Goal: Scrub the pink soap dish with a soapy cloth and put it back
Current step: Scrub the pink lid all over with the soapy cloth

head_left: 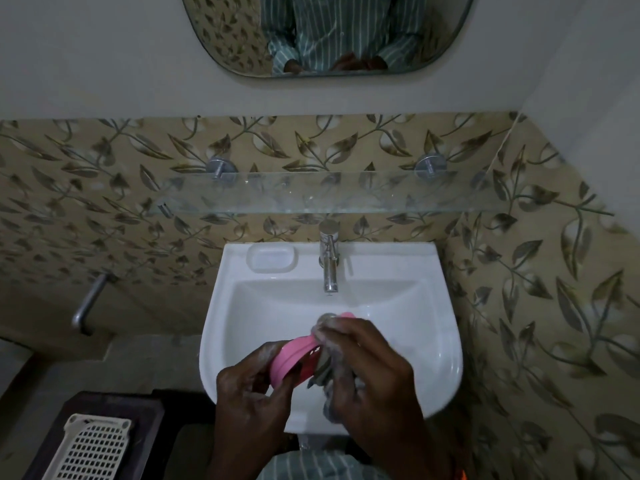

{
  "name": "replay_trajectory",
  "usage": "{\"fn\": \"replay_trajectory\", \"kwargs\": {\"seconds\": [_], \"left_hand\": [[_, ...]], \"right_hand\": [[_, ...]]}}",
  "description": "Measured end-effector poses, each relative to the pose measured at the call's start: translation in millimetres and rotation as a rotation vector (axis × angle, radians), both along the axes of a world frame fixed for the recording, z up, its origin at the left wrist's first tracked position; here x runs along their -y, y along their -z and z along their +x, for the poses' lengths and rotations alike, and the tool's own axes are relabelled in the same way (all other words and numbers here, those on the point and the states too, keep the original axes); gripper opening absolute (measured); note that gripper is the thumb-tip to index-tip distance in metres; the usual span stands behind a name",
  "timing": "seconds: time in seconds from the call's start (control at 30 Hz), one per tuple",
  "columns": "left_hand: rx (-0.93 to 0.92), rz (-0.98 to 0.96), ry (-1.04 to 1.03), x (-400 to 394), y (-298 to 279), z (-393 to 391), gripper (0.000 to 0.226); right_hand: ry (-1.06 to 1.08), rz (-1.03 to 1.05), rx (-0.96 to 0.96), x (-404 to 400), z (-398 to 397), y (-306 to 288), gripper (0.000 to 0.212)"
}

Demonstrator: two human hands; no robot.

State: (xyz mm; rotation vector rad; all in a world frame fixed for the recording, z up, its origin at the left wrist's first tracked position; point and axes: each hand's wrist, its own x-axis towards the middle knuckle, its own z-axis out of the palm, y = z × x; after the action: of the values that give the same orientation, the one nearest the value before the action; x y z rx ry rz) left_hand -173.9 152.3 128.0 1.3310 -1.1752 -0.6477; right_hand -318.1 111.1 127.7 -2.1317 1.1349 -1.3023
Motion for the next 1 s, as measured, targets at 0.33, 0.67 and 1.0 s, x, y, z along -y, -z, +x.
{"fn": "replay_trajectory", "kwargs": {"seconds": [0.33, 0.67, 1.0], "left_hand": [[0.059, 0.0, -0.056, -3.9, 7.9, 0.4, 0.054], [0.043, 0.007, -0.204, -7.7, 16.9, -5.3, 0.082], [0.045, 0.146, 0.051, -6.1, 20.2, -14.8, 0.046]], "right_hand": [[0.076, 0.034, -0.006, -0.8, 3.6, 4.1, 0.027], [0.316, 0.338, 0.244, 10.2, 2.4, 18.7, 0.026], [0.044, -0.041, -0.221, 11.6, -10.5, 19.1, 0.029]]}}
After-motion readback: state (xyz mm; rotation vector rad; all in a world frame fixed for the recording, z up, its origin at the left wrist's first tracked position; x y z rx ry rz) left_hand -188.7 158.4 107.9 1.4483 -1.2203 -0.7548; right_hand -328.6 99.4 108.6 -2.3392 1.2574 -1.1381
